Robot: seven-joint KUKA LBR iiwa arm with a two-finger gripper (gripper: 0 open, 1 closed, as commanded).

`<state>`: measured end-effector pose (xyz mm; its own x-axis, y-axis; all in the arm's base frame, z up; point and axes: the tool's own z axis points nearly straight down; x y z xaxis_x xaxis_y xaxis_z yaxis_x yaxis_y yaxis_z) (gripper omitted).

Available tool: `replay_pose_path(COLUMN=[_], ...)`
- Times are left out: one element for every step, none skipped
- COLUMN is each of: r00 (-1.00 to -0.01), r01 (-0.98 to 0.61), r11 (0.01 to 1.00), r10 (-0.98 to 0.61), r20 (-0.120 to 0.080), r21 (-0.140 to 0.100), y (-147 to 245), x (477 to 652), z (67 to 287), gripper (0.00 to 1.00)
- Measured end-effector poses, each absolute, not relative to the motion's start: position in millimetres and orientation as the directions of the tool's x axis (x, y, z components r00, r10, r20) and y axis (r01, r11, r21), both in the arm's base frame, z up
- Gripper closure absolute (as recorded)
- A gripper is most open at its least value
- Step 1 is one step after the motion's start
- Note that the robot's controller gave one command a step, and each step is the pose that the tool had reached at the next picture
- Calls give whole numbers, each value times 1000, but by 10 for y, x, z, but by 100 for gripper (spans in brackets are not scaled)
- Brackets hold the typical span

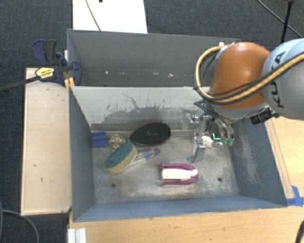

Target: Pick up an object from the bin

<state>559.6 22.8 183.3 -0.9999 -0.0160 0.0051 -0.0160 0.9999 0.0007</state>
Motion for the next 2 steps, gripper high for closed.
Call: replay_pose_path(r00=[-990, -1000], r01=[-144, -5], r11=[990, 1000], r10=[-144, -5], r20=[5, 1], r21=[1, 1], y=[132, 157], x=[5079, 4982], z=[728, 702], gripper=[0, 0])
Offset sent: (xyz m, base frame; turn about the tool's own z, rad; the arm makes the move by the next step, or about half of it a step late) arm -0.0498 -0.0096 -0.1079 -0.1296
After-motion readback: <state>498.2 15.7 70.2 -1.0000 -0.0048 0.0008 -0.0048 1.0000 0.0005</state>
